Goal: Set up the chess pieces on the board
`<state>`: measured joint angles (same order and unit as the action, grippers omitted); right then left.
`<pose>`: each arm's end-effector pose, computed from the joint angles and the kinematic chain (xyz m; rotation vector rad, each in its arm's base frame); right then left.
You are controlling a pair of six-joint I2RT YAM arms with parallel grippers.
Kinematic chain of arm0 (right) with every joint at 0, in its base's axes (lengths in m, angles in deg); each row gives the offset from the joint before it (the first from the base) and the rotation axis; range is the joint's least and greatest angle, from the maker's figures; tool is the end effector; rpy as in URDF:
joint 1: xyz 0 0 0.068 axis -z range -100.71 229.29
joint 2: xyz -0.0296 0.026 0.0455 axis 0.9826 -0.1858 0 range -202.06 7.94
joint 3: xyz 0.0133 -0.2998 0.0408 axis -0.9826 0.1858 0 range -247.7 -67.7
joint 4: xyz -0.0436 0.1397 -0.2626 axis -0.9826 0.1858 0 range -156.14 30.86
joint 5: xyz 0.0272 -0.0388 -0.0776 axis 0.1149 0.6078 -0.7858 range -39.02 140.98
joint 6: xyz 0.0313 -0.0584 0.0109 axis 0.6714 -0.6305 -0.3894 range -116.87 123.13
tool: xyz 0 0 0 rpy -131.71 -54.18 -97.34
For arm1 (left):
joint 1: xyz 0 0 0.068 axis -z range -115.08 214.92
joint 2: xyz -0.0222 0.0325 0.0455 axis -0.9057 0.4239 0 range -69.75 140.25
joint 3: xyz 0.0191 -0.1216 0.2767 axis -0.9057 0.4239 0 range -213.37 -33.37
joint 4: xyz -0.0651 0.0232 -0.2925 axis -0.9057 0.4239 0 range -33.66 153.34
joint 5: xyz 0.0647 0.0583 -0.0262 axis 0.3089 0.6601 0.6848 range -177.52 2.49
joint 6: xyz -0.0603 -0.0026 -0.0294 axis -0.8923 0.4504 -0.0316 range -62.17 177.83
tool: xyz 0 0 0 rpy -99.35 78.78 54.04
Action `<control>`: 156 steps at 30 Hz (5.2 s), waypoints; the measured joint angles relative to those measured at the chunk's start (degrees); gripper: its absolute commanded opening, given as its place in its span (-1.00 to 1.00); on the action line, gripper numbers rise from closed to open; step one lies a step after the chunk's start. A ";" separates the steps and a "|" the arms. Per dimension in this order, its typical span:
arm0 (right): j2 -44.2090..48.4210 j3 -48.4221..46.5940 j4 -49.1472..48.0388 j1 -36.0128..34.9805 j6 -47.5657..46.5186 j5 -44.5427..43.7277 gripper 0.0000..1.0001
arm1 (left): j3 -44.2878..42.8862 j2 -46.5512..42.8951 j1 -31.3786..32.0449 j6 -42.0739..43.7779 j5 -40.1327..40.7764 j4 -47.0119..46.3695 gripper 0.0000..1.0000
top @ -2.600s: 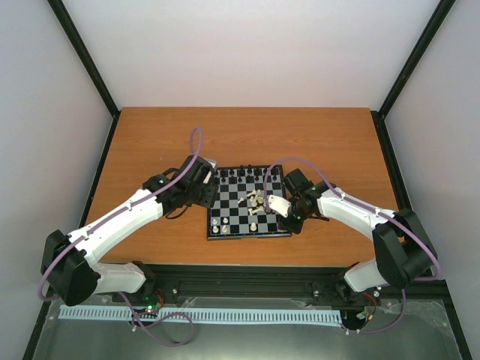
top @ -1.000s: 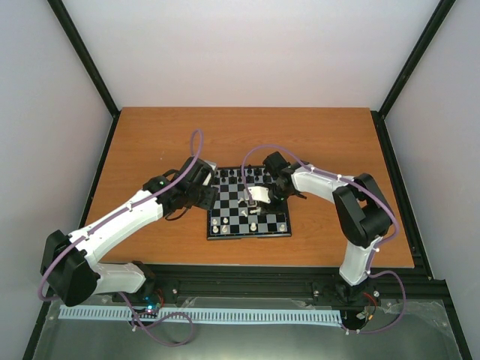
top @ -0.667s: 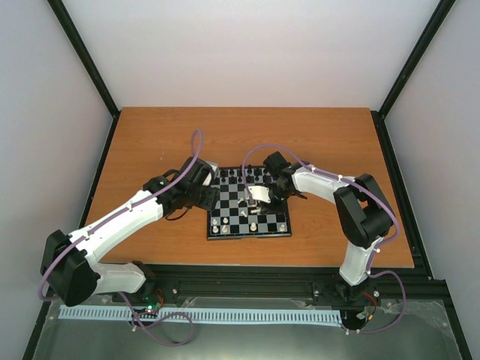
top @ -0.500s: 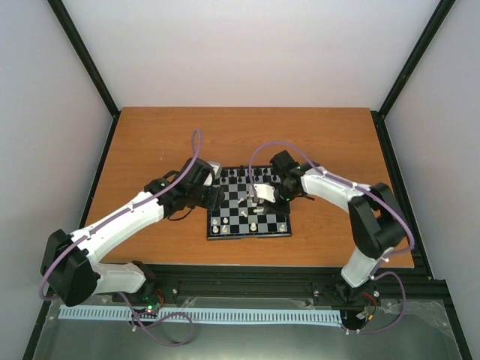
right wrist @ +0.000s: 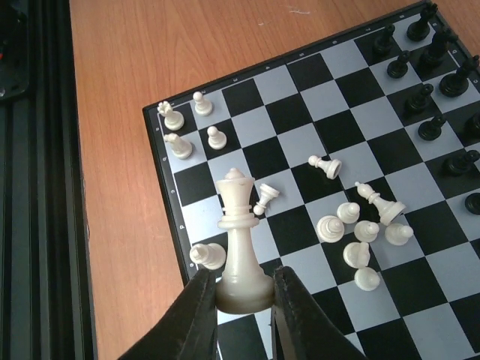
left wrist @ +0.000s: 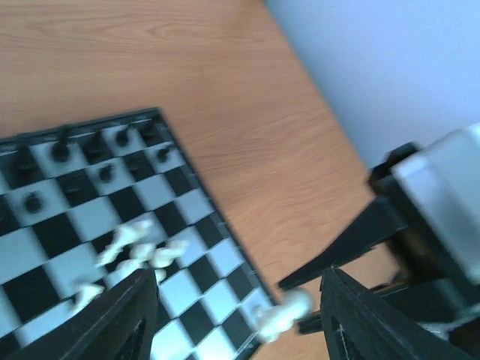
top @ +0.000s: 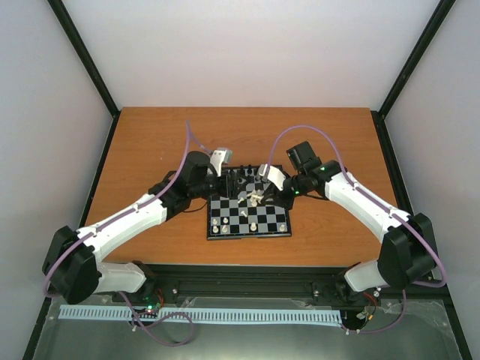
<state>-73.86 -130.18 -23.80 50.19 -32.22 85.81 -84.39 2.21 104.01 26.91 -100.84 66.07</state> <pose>0.2684 0.1845 0.2635 -1.5128 2.0256 0.7547 0.2453 -0.2153 0.2833 0.3084 2.2249 -0.9468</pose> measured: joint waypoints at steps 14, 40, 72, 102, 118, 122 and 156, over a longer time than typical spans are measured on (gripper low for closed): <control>2.45 0.94 -3.43 1.33 5.81 1.57 -0.77 | 0.17 8.61 0.00 -8.63 -15.76 -13.53 -0.12; 2.91 1.57 -4.81 1.95 6.71 2.08 -0.77 | 0.31 10.27 -0.26 -10.29 -19.30 -14.12 -0.41; 8.20 3.61 -5.75 6.36 6.27 -0.04 0.02 | -7.13 6.21 6.54 4.76 4.22 21.24 -0.73; 6.71 3.74 -5.75 6.95 5.81 -0.96 0.01 | -6.78 18.36 13.44 10.25 10.60 23.89 -0.70; 6.60 3.74 -5.73 6.97 5.55 -0.92 0.02 | -7.45 21.03 13.81 10.27 9.68 22.05 -0.30; 6.32 3.74 -5.70 7.02 5.31 -0.90 0.02 | -7.54 21.35 13.81 10.21 9.60 22.08 -0.19; -19.41 -10.97 0.00 -3.37 0.74 -14.49 -0.26 | -10.23 -2.73 -7.34 16.79 26.43 32.13 0.65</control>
<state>-93.27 -141.15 -23.80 46.82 -31.48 71.32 -94.62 -0.52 96.67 43.70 -74.41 98.20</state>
